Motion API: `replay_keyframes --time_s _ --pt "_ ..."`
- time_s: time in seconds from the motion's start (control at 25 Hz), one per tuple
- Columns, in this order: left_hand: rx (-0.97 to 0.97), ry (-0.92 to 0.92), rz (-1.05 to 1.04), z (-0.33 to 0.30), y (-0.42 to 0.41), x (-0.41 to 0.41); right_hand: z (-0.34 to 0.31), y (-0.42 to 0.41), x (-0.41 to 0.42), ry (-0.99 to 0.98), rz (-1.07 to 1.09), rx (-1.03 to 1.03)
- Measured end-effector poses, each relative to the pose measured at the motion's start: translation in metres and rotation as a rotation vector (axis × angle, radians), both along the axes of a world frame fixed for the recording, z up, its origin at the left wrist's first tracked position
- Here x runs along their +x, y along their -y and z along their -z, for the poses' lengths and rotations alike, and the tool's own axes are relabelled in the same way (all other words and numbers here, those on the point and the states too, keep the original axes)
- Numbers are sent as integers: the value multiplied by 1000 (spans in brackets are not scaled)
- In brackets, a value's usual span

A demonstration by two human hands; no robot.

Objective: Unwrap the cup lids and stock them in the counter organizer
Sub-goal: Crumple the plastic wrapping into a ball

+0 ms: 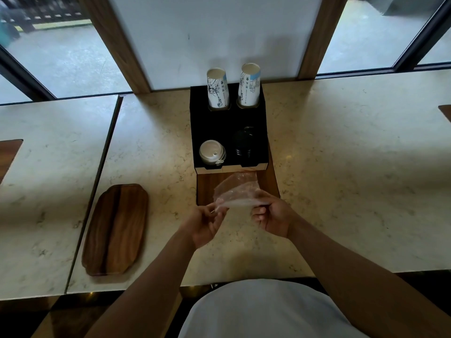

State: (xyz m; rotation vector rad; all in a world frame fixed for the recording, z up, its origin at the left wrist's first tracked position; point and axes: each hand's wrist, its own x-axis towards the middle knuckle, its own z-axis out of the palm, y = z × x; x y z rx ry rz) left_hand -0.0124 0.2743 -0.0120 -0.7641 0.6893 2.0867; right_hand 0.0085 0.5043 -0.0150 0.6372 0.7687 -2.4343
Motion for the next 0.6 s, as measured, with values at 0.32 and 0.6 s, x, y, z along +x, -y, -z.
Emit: replay_keyframes --time_s 0.32,0.6 --pt "-563 -751 509 -9 -1 2 4 -4 0 154 -3 118" --pt "-726 -844 439 -9 -6 3 3 -2 -3 172 0 85"
